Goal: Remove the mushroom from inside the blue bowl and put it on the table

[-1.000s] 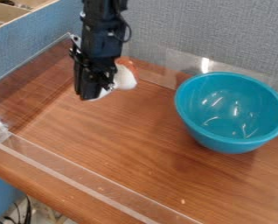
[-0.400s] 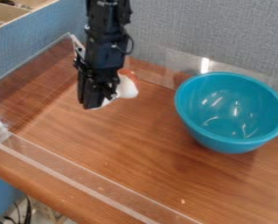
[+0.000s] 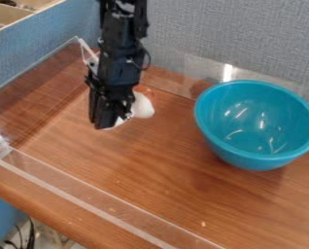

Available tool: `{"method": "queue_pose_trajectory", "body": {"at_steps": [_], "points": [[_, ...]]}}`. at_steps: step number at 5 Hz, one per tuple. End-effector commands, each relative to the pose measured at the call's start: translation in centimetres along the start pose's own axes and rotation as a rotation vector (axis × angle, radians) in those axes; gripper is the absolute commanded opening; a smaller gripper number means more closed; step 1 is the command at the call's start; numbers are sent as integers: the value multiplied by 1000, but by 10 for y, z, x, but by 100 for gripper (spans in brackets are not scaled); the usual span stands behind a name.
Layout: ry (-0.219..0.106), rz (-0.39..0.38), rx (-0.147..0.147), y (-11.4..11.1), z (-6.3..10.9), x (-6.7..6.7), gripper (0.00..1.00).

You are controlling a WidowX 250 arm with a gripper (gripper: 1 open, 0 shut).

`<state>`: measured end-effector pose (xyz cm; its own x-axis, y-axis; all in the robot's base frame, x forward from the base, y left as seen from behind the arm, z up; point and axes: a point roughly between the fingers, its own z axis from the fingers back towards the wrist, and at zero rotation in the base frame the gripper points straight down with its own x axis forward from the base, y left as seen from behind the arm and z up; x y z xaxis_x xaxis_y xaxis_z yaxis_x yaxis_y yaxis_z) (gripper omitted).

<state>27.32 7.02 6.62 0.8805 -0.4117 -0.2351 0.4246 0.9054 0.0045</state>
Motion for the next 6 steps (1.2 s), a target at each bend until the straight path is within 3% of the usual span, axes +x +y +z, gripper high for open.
{"method": "queue_pose_trajectory", "body": {"at_steps": [1,4,5,6], "points": [[-36,4,34,5,11,4,0],[-12,-8,27,9,-6,13,0],[-16,-2,18,10,-7,12,100],[-32,8,7,11,-1,8,100]]}}
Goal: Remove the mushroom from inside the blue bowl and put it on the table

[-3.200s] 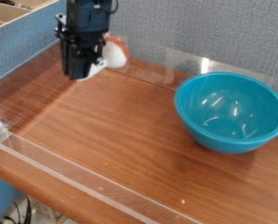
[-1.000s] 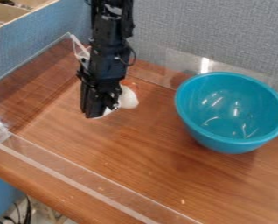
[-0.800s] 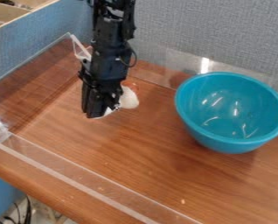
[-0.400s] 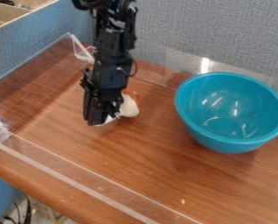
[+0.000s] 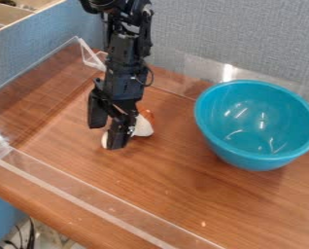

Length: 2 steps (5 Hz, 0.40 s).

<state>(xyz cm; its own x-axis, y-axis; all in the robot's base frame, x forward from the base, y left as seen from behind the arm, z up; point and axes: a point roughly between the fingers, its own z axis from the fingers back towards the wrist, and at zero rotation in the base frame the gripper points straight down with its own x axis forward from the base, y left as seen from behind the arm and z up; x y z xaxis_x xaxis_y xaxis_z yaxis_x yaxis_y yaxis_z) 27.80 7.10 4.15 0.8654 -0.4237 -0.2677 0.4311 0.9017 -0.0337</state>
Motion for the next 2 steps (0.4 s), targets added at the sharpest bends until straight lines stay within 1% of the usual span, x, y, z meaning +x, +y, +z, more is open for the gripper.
{"method": "queue_pose_trajectory", "body": {"at_steps": [1,2], "points": [[-79,32,28,9,24,-3,100],[-90,40,15,11,25,-4,100]]}}
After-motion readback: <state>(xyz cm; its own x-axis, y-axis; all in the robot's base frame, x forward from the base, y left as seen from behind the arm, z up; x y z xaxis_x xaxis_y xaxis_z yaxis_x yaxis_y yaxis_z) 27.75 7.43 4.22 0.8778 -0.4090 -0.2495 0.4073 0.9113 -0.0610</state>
